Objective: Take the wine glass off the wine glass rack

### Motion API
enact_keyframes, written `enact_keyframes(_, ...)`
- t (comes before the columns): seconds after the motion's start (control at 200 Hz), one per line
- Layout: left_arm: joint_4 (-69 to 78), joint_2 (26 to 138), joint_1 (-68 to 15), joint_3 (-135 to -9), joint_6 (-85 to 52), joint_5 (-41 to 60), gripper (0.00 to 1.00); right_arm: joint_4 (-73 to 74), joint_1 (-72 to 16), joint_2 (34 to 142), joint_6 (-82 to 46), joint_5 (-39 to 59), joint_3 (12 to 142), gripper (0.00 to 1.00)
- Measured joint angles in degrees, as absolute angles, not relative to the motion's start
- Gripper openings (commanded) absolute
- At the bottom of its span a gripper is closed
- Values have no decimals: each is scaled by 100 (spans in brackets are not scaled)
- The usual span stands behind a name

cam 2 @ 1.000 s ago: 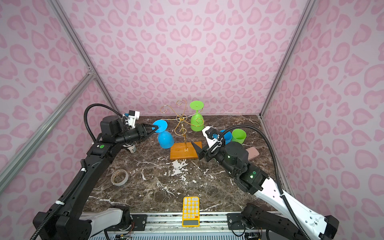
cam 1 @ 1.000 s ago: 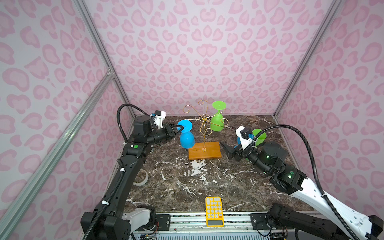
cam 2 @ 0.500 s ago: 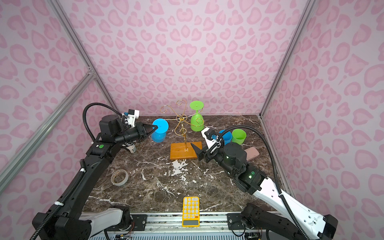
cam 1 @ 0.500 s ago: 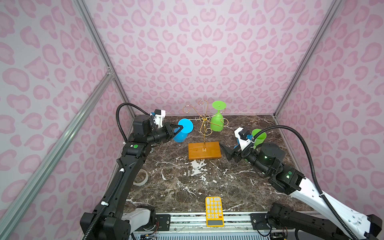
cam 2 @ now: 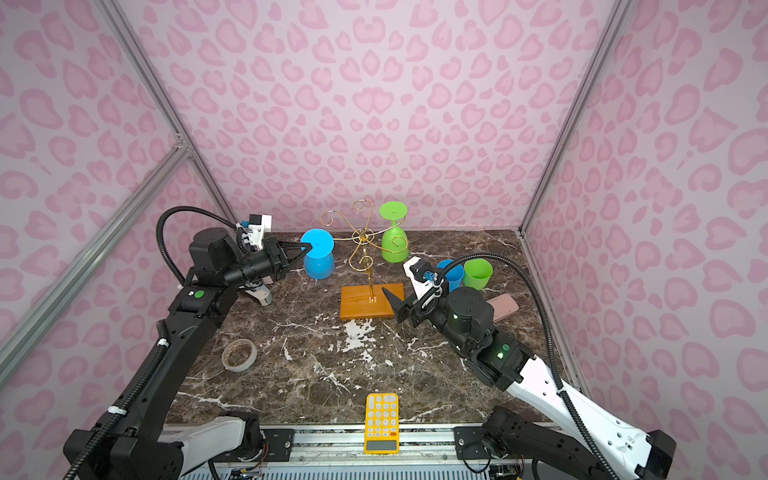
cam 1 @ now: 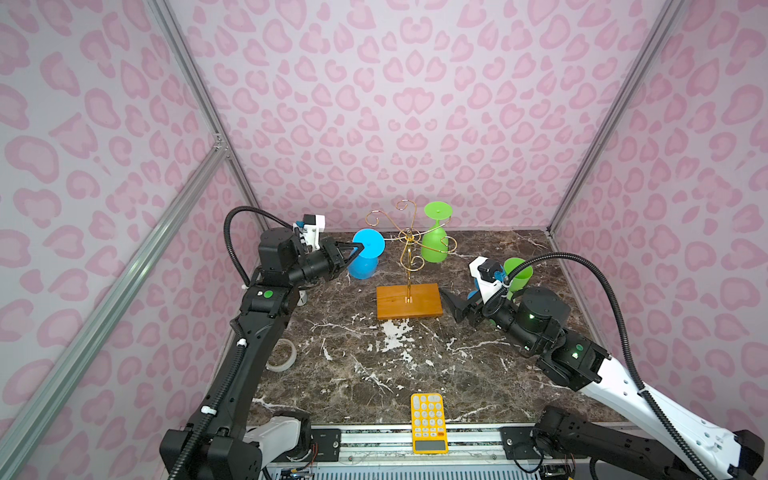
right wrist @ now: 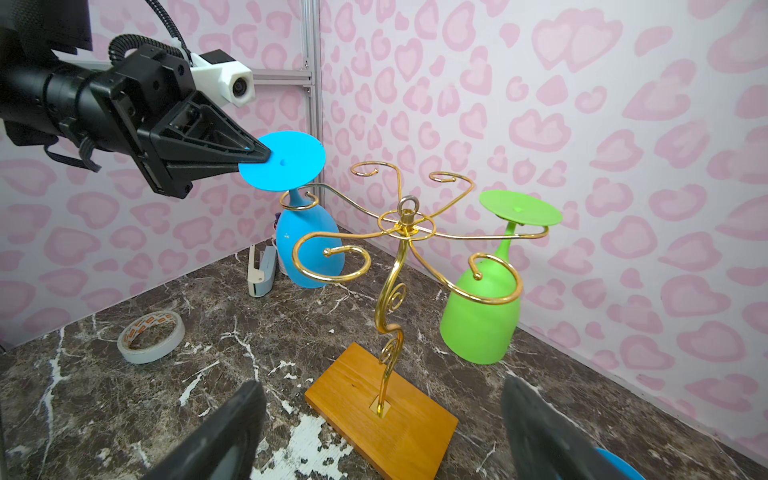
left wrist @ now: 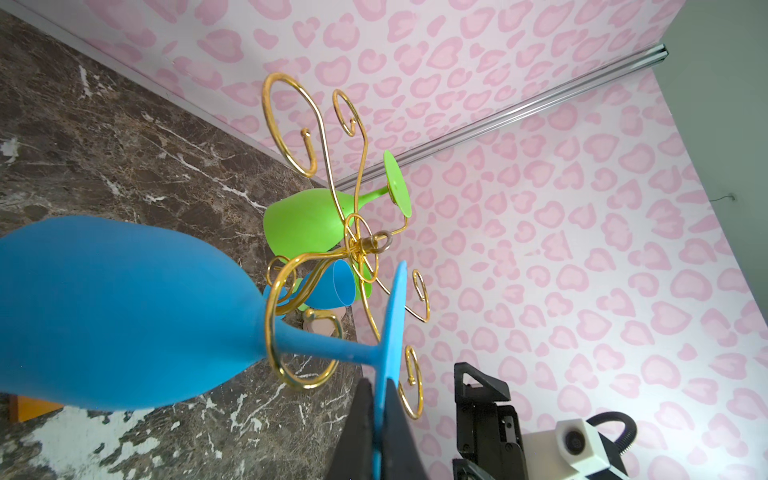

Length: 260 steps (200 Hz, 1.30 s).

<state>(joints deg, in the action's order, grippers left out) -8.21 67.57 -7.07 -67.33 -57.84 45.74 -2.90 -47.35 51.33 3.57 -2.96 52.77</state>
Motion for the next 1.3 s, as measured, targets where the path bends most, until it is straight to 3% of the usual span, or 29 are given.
enact_keyframes(1.3, -130, 7443, -622, -6879, -6436, 4670, 4, -285, -4735, 5033, 346, -298, 5205, 91)
